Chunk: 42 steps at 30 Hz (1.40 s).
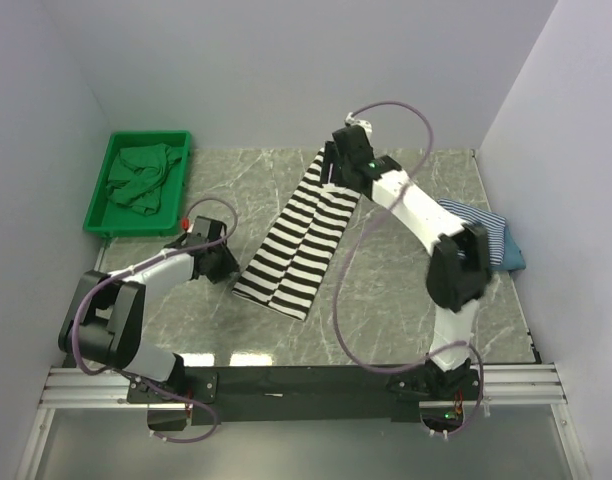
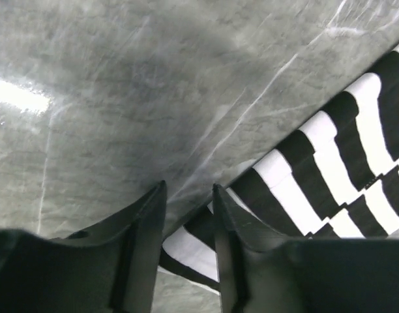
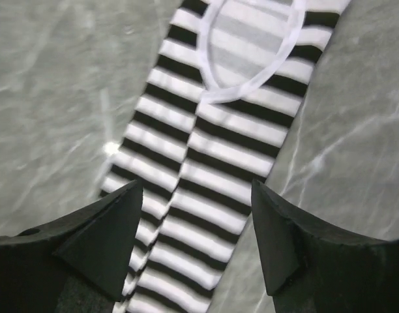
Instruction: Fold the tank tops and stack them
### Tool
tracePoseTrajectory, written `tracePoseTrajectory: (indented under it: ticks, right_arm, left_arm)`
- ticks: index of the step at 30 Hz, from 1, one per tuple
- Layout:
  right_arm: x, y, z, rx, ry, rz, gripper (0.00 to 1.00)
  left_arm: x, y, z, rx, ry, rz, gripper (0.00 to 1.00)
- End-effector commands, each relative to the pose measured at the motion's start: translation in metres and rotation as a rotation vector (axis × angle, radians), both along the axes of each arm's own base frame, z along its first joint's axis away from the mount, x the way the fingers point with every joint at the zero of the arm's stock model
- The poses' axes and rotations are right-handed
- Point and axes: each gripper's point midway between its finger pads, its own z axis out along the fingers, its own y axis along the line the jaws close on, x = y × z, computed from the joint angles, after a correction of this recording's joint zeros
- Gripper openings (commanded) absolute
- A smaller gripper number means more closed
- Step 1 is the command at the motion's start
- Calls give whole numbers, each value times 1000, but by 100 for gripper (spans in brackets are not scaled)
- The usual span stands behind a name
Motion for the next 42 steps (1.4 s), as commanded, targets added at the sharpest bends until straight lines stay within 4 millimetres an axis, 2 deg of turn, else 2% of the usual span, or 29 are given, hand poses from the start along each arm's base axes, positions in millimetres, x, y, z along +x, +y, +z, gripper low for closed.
tracePoseTrajectory:
  ticks: [1, 2, 4, 5, 7, 8, 12, 16, 20, 21, 22, 24, 25, 27, 28, 29, 32, 34, 36, 38, 42]
  right_arm:
    - [-56, 24, -3, 157, 34, -45, 73]
    - [-81, 19, -17, 154, 66, -40, 73]
    - [-108, 30, -28, 196, 86, -30, 71]
    - [-129, 23, -42, 191, 112, -27, 71]
    - [-151, 27, -49, 207, 122, -29, 71]
    - [-167, 20, -59, 199, 142, -33, 71]
    - [-204, 7, -78, 198, 179, -46, 71]
    - [-238, -11, -92, 209, 208, -56, 71]
    - [-272, -28, -104, 243, 234, -63, 71]
    - [-279, -29, -106, 247, 238, -56, 71]
    - [-285, -31, -110, 244, 248, -53, 72]
    - [-298, -36, -117, 243, 275, -61, 72]
    - [-301, -37, -117, 253, 274, -64, 71]
    - [-311, -39, -124, 259, 295, -68, 71]
    - [-314, -38, -124, 269, 298, -67, 71]
    - [-318, -39, -127, 278, 305, -68, 71]
    - [-325, -38, -136, 296, 332, -78, 69]
    - [-327, -33, -140, 317, 345, -74, 64]
    - [-330, -32, -147, 328, 365, -84, 61]
    - [-334, -32, -153, 331, 379, -95, 59]
    - [-339, -35, -160, 333, 392, -110, 55]
  left_arm:
    - [-17, 2, -11, -36, 9, 43, 39]
    - [-21, 0, -12, -50, 9, 38, 37]
    - [-33, -3, -19, -68, 21, 40, 29]
    - [-37, -8, -19, -84, 25, 26, 26]
    - [-53, -20, -22, -93, 38, 0, 18]
    - [-58, -25, -22, -102, 36, -10, 17]
    - [-87, -47, -24, -136, 43, -22, 10]
    - [-125, -81, -22, -173, 60, -103, 4]
    - [-148, -109, -12, -207, 53, -172, 3]
    - [-151, -113, -10, -206, 55, -177, 4]
    - [-160, -108, -14, -156, 73, -189, 6]
    - [-160, -102, -9, -120, 72, -171, 12]
    - [-161, -89, -10, -73, 71, -145, 21]
    - [-159, -83, 4, -105, 25, -122, 30]
    - [-159, -83, 9, -123, 5, -124, 36]
    - [-156, -86, 21, -165, -32, -131, 37]
    - [-152, -95, 37, -214, -76, -160, 41]
    - [-149, -105, 41, -244, -99, -196, 44]
    - [-150, -117, 40, -265, -100, -256, 44]
    - [-150, -116, 28, -223, -70, -265, 45]
    - [-147, -120, 17, -215, -77, -281, 47]
